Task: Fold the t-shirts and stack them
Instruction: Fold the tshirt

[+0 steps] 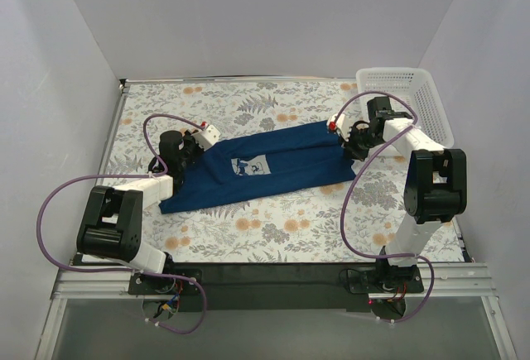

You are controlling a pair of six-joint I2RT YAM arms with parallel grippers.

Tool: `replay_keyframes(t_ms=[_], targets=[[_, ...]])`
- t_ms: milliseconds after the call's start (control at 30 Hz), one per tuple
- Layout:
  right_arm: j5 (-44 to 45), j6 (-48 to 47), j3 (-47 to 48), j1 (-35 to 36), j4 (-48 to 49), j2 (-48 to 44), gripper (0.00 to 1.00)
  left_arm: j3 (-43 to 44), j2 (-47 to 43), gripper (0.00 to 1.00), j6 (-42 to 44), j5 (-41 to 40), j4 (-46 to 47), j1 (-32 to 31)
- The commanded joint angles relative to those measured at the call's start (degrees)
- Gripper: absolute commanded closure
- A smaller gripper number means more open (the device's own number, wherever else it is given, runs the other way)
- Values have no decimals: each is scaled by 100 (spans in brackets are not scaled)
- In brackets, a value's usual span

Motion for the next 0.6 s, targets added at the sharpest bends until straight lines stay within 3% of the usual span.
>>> replay_keyframes(t_ms=[0,533,567], targets=[[1,10,-103,-27,108,-105,99,173,-105,100,-22,-41,162,45],[291,132,-236,-27,135,-246,99,217,-88,100,-40,-59,206,53],[265,159,-218,-27,135,-237,93,209,-96,100,-57,-85,224,53]])
